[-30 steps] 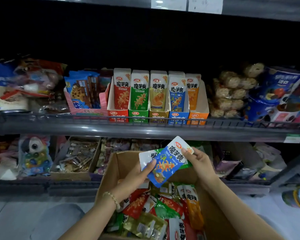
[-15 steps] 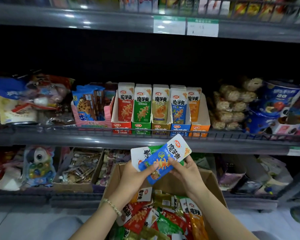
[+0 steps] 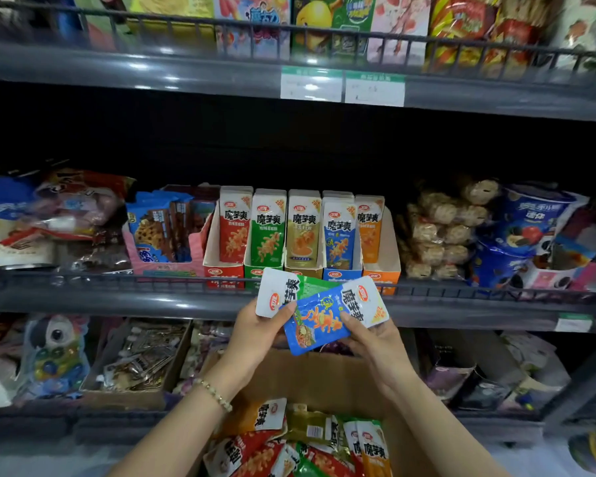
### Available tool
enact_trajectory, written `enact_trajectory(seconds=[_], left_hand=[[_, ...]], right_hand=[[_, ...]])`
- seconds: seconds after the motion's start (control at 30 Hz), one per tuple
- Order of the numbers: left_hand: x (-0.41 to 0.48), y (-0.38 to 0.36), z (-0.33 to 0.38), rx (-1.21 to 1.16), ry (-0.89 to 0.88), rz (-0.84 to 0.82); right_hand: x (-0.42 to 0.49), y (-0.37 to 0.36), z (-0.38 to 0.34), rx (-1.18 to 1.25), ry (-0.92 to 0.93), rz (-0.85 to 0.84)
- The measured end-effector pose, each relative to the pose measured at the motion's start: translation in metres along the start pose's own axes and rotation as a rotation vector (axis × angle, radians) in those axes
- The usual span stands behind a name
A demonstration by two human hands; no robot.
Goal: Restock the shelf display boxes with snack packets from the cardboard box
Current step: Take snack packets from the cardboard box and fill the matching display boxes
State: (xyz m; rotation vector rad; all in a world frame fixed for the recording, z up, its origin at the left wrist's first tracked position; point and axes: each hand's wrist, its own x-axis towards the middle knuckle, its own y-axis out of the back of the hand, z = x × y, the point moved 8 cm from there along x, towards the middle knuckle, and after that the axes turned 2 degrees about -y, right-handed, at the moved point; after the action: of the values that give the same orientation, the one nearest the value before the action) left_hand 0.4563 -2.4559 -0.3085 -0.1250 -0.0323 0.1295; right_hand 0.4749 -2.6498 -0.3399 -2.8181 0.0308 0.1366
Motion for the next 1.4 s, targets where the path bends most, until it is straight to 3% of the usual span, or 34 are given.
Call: enact_trajectory(seconds=[0.3,0.47,0.73,0.87,1.1,1.4], left_hand=[[0.031,-0.007,0.033,-0.109,-0.106,0.153],[0.053,-0.002,0.062,-0.001,-0.185,0.151],[0.083,-0.006,0.066,0.075,-0.141,0.119],[0.093,-0.008,0.055,0.128,-0.103,0.117],[0.103,-0.009,0.035,0.147,-0.075,0.073],[0.104,-0.008,0.026,0.100,-0.034,0.080]], right_hand=[[0.024,0.022,-0.033,0.056,0.028,0.068],[0.052,0.037,-0.088,0.024,0.142,0.103],[0.123,0.018,-0.172,-0.287,0.408,0.102],[0.162,0.005,-0.168,-0.428,0.465,0.096],[0.195,-0.027,-0.135,-0.749,0.404,-0.041],[0.203,-0.019,-0.123,-1.074,0.509,0.091]])
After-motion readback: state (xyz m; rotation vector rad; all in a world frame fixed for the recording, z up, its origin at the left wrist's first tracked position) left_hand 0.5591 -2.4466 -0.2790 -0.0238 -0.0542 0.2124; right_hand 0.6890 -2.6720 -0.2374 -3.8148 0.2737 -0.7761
